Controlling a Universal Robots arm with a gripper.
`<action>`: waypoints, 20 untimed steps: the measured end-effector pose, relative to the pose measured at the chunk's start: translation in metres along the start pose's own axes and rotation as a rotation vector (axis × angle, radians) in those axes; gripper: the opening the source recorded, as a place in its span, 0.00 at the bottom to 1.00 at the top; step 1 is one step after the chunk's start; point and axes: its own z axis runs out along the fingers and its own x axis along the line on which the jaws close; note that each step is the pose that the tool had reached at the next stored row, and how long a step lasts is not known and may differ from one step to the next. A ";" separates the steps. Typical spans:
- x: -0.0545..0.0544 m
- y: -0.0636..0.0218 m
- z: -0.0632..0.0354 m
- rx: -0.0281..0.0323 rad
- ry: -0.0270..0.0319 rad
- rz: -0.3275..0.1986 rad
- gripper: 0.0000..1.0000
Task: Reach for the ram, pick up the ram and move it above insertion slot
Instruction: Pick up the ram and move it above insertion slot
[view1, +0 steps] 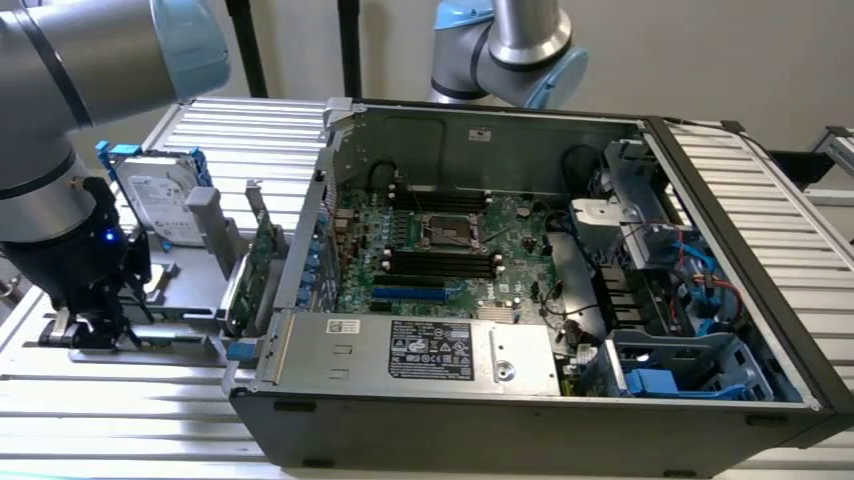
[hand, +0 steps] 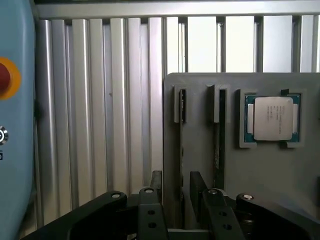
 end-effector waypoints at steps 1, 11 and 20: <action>0.000 -0.0001 0.0018 0.0000 0.0000 0.000 0.36; -0.003 -0.0001 0.0100 -0.0014 -0.0006 0.000 0.36; -0.009 0.0038 0.0178 -0.0021 -0.0005 -0.002 0.36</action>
